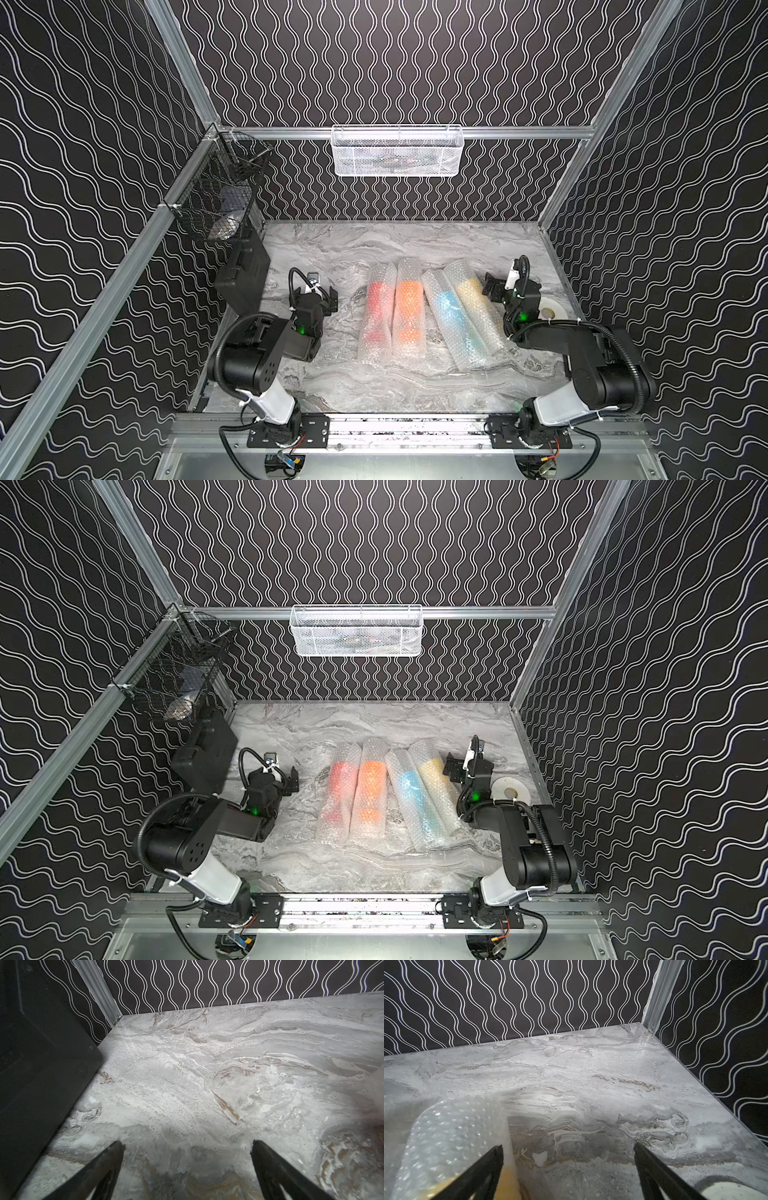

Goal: Unpack wine glasses from bubble wrap
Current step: Unwrap the wine glass from the bubble wrap.

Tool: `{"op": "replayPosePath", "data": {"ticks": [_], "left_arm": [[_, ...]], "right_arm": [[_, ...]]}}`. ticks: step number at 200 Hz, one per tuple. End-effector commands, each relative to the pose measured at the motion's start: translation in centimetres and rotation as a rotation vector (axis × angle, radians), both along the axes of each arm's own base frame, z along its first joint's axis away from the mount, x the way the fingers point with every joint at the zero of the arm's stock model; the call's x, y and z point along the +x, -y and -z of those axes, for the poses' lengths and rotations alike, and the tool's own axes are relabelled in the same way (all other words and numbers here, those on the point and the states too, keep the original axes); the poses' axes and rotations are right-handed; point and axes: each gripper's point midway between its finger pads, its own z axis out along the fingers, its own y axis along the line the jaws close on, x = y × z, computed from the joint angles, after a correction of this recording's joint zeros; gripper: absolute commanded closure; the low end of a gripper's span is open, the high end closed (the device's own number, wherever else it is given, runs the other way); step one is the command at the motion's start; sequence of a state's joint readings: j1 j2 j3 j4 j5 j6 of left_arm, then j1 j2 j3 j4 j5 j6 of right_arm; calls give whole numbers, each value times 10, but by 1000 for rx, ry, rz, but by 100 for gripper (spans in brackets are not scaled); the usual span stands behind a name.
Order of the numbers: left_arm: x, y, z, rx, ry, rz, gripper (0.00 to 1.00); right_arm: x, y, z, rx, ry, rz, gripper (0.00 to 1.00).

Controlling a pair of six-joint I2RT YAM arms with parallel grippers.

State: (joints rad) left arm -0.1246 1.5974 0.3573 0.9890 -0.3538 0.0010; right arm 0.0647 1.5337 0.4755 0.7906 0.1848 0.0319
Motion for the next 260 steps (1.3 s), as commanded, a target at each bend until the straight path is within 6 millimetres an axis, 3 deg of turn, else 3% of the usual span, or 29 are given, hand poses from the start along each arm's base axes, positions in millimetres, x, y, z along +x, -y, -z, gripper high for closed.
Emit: {"op": "replayPosePath", "data": {"ticks": [1, 22, 54, 82, 106, 123, 154, 157, 167, 191, 222, 260], "left_arm": [[4, -5, -16, 2, -3, -33, 0], [4, -8, -32, 0, -23, -58, 0], [-1, -18, -51, -123, -144, -190, 0], [8, 10, -53, -276, -241, -98, 0], [6, 39, -48, -432, -296, -3, 0], [-2, 50, -49, -502, -331, 30, 0], [-18, 68, -50, -596, -392, 91, 1], [-19, 70, -50, -605, -397, 96, 0], [-24, 75, -51, -626, -416, 119, 0], [-33, 86, -56, -668, -443, 168, 1], [-41, 97, -58, -723, -466, 216, 1], [-46, 122, -45, -809, -515, 335, 1]], "right_arm": [[-3, 3, -3, -64, -39, 33, 0], [-1, 2, -18, -7, -67, 61, 0], [7, -13, -35, 229, -176, 89, 0], [20, -62, -44, 434, -260, -121, 0], [14, -104, -57, 538, -319, -246, 0], [5, -139, -57, 517, -394, -322, 0], [-29, -218, -46, 423, -558, -501, 0], [-28, -226, -54, 420, -548, -520, 0], [-39, -252, -51, 413, -587, -574, 0], [-60, -296, -43, 416, -671, -661, 0], [-75, -332, -32, 319, -716, -693, 6], [-85, -351, -14, 156, -743, -683, 16]]}}
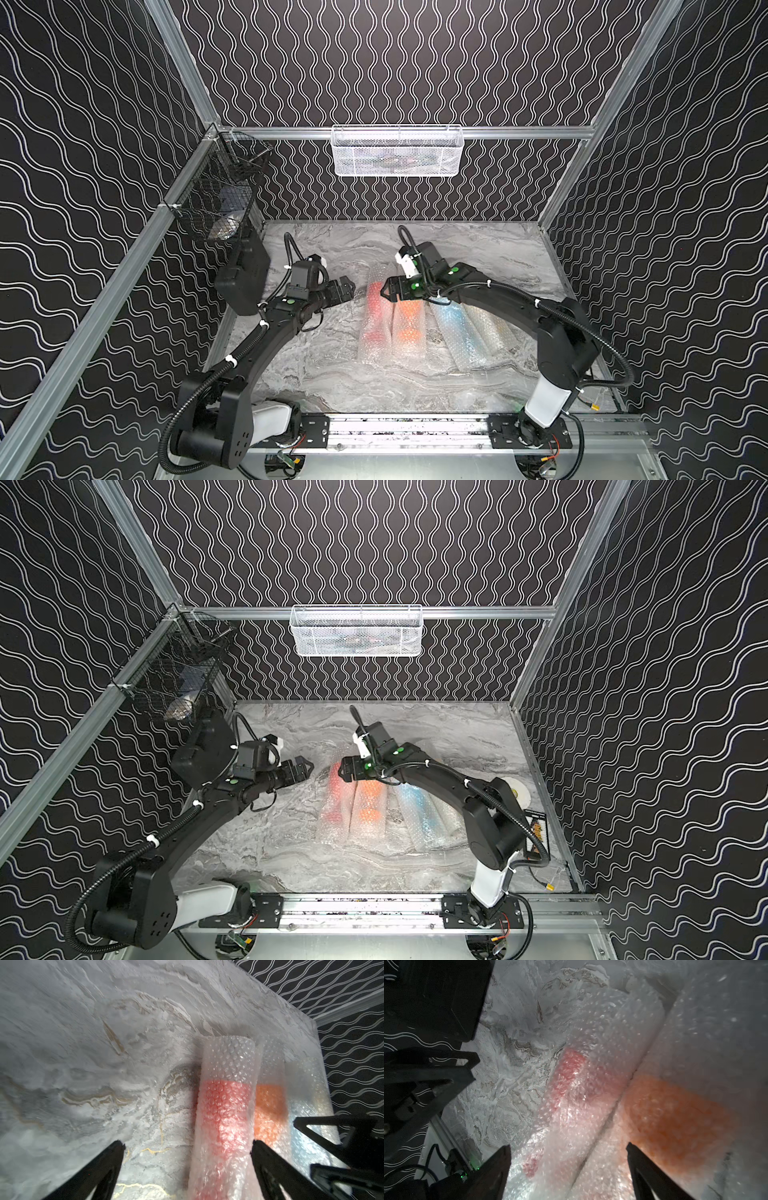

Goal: Unpack wine glasses from bubble wrap
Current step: Unwrap the wine glass from the bubble wrap.

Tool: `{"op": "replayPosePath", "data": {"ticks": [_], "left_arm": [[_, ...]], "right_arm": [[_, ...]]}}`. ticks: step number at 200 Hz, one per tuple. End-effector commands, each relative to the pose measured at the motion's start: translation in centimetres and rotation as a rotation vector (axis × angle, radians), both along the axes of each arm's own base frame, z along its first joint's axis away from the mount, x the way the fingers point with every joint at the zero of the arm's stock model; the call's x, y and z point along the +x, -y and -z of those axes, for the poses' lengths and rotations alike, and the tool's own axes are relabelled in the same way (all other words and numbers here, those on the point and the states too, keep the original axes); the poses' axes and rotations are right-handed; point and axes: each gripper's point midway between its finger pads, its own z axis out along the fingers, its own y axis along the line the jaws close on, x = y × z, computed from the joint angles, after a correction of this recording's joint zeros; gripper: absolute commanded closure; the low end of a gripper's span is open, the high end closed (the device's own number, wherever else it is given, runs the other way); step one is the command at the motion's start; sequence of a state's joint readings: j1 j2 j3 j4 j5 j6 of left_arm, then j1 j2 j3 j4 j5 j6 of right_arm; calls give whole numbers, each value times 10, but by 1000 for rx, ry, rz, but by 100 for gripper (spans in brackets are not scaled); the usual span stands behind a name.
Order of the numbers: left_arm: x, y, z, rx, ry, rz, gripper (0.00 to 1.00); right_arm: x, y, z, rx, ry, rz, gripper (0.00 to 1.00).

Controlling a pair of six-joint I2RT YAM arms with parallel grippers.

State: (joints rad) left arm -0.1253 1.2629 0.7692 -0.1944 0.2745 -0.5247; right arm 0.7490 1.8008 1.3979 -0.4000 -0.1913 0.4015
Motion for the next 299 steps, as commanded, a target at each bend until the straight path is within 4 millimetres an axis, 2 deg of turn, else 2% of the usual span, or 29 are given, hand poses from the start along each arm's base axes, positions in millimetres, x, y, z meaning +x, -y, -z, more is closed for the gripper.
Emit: {"op": "replayPosePath", "data": {"ticks": [1, 14, 37, 84, 97, 133, 156, 177, 224, 243, 299], "left_arm": [[-4, 20, 3, -102, -13, 76, 1], [-5, 23, 8, -115, -25, 84, 1], [-7, 27, 11, -137, -31, 102, 5], [-17, 40, 17, -136, -52, 146, 12], [-21, 46, 19, -135, -56, 162, 13], [-30, 56, 32, -115, -86, 203, 20], [-34, 63, 37, -113, -88, 221, 20], [-35, 72, 42, -109, -99, 249, 22], [-30, 90, 39, -77, -90, 290, 22], [-27, 93, 39, -71, -82, 289, 22], [-26, 92, 53, -42, -108, 290, 25]], "right_arm": [[-4, 8, 18, -141, 9, 9, 17], [-7, 4, 25, -182, -6, -15, 25], [-12, -1, 34, -240, -4, -35, 30], [-17, -17, 39, -271, 1, -76, 32], [-16, -22, 41, -277, -4, -85, 37], [-14, -14, 47, -308, 12, -71, 47], [-15, -4, 47, -346, 11, -56, 56], [-15, 0, 47, -333, 30, -44, 58], [-18, -2, 42, -279, 28, -45, 72], [-19, 0, 41, -283, -1, -46, 79], [-19, 1, 38, -238, -18, -41, 87]]}}
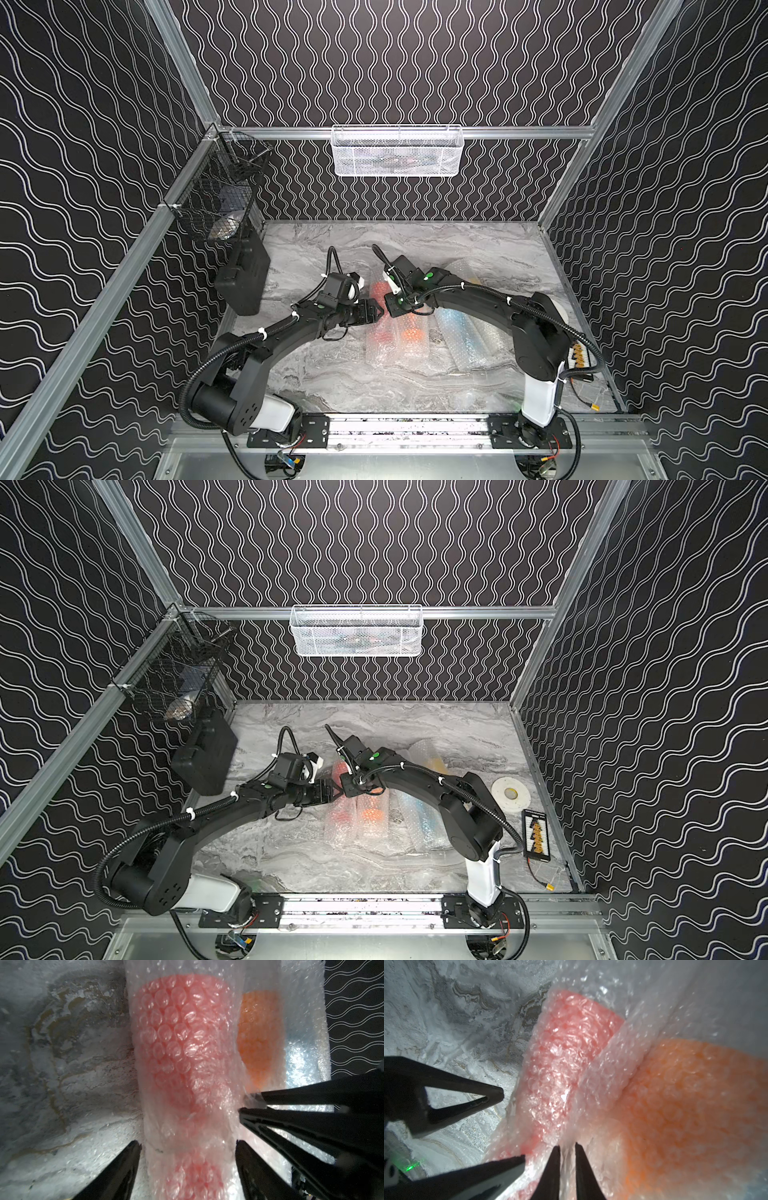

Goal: Unpack wine glasses from bubble wrap
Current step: Unwrap the wine glass from the bubble wrap.

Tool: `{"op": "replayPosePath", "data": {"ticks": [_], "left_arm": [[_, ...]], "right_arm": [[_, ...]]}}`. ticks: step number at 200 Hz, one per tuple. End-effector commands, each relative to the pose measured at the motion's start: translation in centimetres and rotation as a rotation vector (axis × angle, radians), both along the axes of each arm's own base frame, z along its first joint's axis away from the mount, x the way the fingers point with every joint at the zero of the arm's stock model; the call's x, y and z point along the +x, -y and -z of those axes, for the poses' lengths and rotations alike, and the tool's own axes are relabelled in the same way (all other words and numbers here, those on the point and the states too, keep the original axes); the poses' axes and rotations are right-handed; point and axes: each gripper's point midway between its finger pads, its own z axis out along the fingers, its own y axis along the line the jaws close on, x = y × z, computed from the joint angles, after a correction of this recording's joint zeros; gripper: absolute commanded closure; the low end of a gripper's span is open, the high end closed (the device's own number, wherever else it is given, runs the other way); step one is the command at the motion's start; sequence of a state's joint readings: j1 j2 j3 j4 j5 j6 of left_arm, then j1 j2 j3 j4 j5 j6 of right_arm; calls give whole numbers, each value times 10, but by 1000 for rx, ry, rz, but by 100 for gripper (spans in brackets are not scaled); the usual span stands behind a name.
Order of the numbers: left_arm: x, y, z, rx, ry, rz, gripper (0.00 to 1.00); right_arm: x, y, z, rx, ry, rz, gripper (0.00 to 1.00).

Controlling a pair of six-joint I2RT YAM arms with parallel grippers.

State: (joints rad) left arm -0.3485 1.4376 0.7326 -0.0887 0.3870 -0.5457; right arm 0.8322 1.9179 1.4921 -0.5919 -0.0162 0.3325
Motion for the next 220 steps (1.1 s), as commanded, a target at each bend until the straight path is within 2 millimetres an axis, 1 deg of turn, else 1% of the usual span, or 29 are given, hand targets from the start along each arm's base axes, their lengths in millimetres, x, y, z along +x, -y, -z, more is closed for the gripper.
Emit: {"op": "replayPosePath", "data": {"ticks": [1, 23, 38, 71, 84, 93, 116, 121, 142, 164, 178, 187, 207, 220], "left_arm": [[6, -1, 1, 21, 28, 6, 25], [6, 1, -2, 21, 30, 15, 28], [8, 2, -4, 22, 44, 13, 29], [10, 1, -4, 43, 55, 12, 32], [11, 4, -5, 30, 67, 14, 33], [12, 7, -7, 22, 67, 22, 32], [12, 14, -9, 27, 74, 41, 32], [12, 15, -9, 32, 79, 44, 32], [14, 19, -5, 44, 74, 57, 33], [15, 21, -2, 46, 70, 66, 43], [16, 21, 0, 55, 65, 70, 54], [16, 22, -1, 56, 65, 79, 63], [16, 19, -4, 67, 81, 69, 70], [17, 15, -8, 83, 99, 58, 78]], "right_arm": [[-2, -2, -7, 40, -3, 4, 87], [0, -2, -8, 67, -5, 10, 90], [0, -2, -9, 64, -15, 6, 90], [1, -5, -4, 74, -24, 2, 93], [2, -4, -5, 69, -25, 2, 93], [3, -5, -5, 81, -17, 6, 96], [4, -6, -5, 91, -21, 3, 98], [3, -6, -6, 87, -25, 1, 100], [5, -5, -6, 93, -11, 6, 100], [4, -3, -6, 94, -29, 8, 100], [4, -3, -6, 101, -23, 10, 100], [5, -3, -6, 109, -14, 12, 100], [5, -1, -6, 100, -25, 11, 100], [5, 0, -6, 97, -22, 12, 100]]}}
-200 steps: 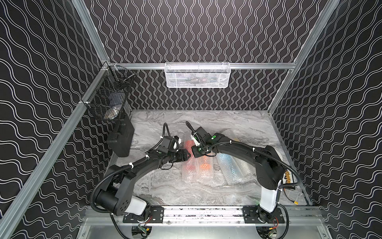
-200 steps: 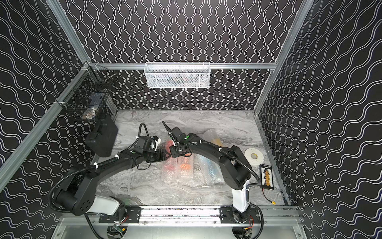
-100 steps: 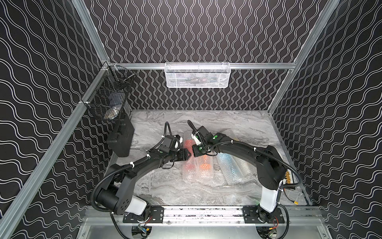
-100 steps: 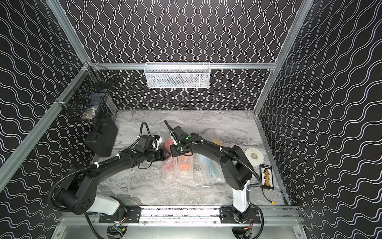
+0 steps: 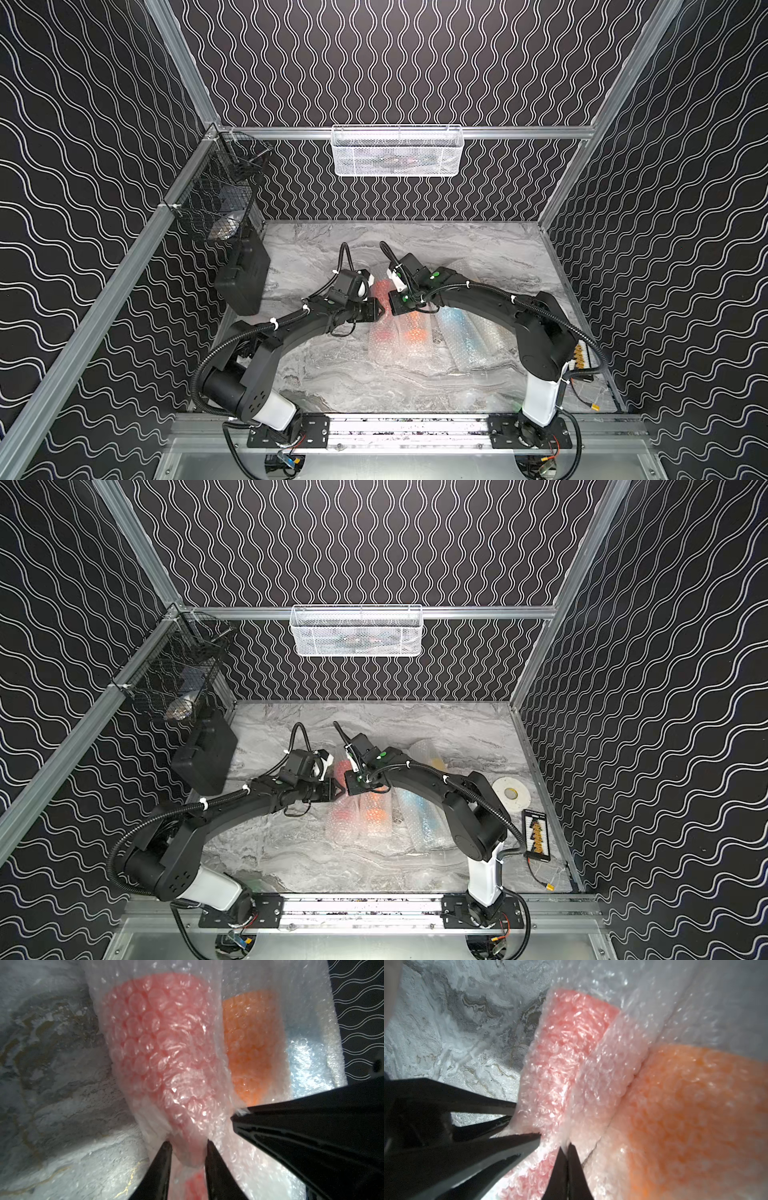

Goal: Unpack wine glasses from bubble wrap
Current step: Unwrap the wine glass from the bubble wrap.

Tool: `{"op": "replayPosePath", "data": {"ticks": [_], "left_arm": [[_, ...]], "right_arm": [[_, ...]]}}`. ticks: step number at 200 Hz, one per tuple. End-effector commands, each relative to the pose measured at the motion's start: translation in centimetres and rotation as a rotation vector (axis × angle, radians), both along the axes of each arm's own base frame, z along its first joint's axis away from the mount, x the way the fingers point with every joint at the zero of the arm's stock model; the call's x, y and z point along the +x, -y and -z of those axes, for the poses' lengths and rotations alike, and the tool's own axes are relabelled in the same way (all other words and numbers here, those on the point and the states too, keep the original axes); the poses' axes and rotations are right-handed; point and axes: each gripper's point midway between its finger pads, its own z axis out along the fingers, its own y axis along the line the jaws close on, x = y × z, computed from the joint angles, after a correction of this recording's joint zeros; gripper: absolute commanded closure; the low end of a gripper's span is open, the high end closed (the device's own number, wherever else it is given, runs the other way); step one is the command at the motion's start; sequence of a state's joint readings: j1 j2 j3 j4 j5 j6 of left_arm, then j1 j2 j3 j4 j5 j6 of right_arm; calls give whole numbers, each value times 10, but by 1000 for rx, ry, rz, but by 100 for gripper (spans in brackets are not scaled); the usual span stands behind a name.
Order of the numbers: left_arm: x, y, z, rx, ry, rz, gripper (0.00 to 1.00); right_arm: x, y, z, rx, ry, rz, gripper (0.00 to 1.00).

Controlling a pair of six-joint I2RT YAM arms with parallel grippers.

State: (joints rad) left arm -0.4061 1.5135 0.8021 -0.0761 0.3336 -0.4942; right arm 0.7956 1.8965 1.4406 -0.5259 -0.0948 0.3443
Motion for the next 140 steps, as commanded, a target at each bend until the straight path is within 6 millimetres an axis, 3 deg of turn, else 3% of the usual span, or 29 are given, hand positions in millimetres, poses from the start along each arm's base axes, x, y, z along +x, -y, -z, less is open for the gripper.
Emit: {"op": "replayPosePath", "data": {"ticks": [1, 47, 130, 140], "left_arm": [[4, -4, -10, 24, 52, -2, 79], [2, -19, -23, 64, 106, -53, 95], [-13, -41, -28, 146, 131, -82, 98], [-14, -41, -27, 156, 124, -78, 98]], "right_arm": [[2, -2, -6, 20, 8, 3, 100], [5, -2, -6, 43, 9, 8, 100], [-3, -23, 2, 133, -67, -29, 100], [-5, -28, 2, 160, -70, -46, 96]]}}
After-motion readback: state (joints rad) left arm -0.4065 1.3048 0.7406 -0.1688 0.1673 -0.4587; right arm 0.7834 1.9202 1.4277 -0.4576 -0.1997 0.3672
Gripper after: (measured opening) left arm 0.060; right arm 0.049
